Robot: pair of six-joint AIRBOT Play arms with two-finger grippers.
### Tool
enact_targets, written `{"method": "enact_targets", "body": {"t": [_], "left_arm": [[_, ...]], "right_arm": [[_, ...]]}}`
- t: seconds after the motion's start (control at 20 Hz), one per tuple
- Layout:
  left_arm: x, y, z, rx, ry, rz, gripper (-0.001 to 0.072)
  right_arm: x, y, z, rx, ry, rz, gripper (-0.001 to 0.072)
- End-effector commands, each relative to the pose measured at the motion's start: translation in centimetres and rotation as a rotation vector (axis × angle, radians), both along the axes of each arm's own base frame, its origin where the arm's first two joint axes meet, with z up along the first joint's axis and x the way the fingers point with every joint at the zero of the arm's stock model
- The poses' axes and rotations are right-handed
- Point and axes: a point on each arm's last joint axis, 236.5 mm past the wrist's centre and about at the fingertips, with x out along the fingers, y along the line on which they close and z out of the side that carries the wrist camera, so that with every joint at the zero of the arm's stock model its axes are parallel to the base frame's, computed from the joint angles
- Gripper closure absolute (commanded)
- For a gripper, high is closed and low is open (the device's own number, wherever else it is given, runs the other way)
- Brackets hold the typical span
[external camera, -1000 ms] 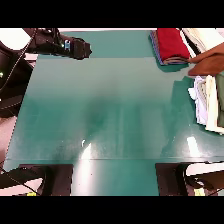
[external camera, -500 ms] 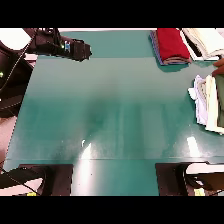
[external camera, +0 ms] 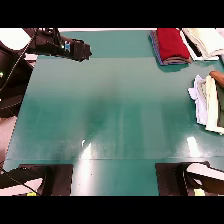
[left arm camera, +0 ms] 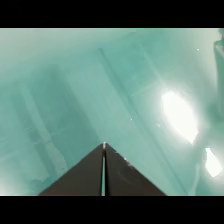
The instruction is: Fold the shirts.
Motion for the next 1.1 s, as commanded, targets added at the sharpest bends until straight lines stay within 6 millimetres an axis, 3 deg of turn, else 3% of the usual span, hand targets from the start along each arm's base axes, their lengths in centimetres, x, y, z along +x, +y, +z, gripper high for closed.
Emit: {"method": "enact_targets", "body": {"t": [0.0,0.05,0.15,0.2,0.3,0.4,0.45,0.55,0.6,0.7,0.8,0.95,1.0,1.05], "left_arm": [[0.0,0.0,0.0,0.001,0.0,0.0,0.0683],[0.0,0.0,0.0,0.001,0.0,-0.001,0.0683],[0.0,0.0,0.0,0.001,-0.001,0.0,0.0683],[0.0,0.0,0.0,0.0,-0.001,0.0,0.0683],[0.0,0.0,0.0,0.0,-0.002,0.0,0.0683],[0.0,0.0,0.0,0.0,-0.001,0.0,0.0682],[0.0,0.0,0.0,0.0,-0.001,0.0,0.0682],[0.1,0.0,0.1,-0.002,-0.004,0.002,0.0682],[0.1,0.0,0.1,-0.002,-0.004,0.002,0.0682],[-0.1,0.0,-0.2,0.004,0.007,-0.003,0.0682],[-0.1,0.0,-0.2,0.004,0.007,-0.002,0.0682],[0.2,0.0,0.2,-0.006,-0.009,0.004,0.0682],[0.3,0.0,0.4,-0.012,-0.018,0.007,0.0682],[0.5,-0.1,0.6,-0.017,-0.027,0.011,0.0682]], "right_arm": [[-7.9,0.2,-4.7,0.028,0.196,-0.107,0.0688],[-9.6,0.0,-5.4,0.029,0.227,-0.136,0.0629],[-11.9,-0.4,-6.2,0.032,0.252,-0.187,0.0256],[-12.8,-0.7,-6.0,0.036,0.247,-0.213,0.0158],[-11.6,-0.7,-3.8,0.017,0.159,-0.216,0.0158],[-6.9,0.7,0.3,0.01,-0.035,-0.146,0.0158],[-3.7,2.4,2.7,0.019,-0.136,-0.077,0.0158],[1.8,7.8,6.6,0.056,-0.276,0.099,0.0159],[4.3,11.5,8.0,0.082,-0.325,0.206,0.016],[7.7,19.0,9.4,0.11,-0.354,0.412,0.016],[9.7,26.1,9.6,0.116,-0.357,0.593,0.0162],[10.8,34.7,9.6,0.077,-0.358,0.808,0.0168],[10.8,36.9,9.7,0.051,-0.363,0.862,0.0237],[10.8,38.8,9.8,0.019,-0.368,0.911,0.0393]]}}
